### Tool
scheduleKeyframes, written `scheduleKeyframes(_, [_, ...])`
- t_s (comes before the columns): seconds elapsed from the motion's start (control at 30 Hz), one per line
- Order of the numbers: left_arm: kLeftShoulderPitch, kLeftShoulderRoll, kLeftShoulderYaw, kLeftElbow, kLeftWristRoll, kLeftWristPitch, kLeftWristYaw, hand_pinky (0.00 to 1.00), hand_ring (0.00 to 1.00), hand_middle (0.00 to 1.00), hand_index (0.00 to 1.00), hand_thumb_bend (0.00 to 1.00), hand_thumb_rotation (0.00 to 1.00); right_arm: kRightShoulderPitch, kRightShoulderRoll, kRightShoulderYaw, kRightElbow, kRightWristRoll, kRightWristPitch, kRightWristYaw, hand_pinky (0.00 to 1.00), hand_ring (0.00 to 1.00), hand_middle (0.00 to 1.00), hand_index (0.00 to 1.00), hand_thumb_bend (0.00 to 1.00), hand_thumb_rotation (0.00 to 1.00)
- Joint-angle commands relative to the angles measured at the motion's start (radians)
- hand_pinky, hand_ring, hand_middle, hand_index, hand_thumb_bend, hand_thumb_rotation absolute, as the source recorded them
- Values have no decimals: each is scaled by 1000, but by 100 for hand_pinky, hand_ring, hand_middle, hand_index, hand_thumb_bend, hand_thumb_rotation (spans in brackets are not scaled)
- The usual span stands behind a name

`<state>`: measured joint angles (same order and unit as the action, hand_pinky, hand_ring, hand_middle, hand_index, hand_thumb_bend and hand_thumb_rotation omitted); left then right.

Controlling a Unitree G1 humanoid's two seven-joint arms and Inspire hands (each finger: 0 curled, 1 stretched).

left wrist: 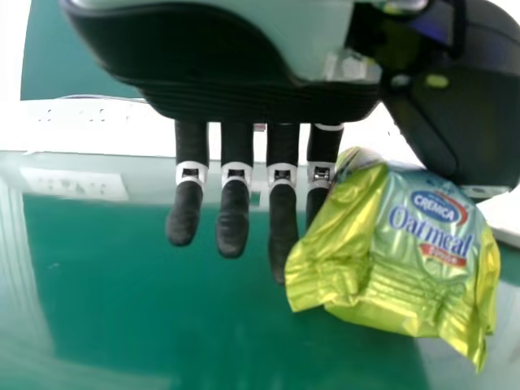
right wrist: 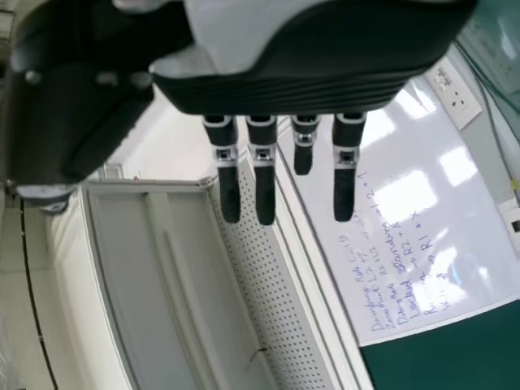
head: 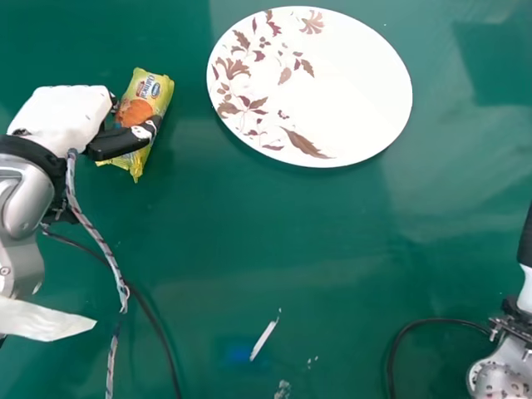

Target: Pick up biscuit and place it in the plate

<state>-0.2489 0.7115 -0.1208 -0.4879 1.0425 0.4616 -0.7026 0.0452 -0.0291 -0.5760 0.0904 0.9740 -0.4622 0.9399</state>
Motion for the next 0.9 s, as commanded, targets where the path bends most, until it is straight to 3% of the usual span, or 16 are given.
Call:
scheduleKeyframes(0.0, [22, -10, 50, -72, -20, -6, -6, 20, 19, 27, 47, 51, 13, -6, 75, 1, 186, -11, -36, 39, 70, 80, 79, 79, 95, 50])
scheduleKeyframes(0.33, [25, -40, 89, -131, -13, -4, -7, 22, 20, 28, 48, 51, 13, -18, 89, -26, 197, -31, -24, 60, 71, 78, 78, 78, 95, 48])
scheduleKeyframes(0.87, [44, -122, 162, -180, -78, -82, 135, 21, 21, 29, 48, 51, 13, -24, 88, -39, 209, -50, -21, 64, 67, 68, 67, 73, 89, 42])
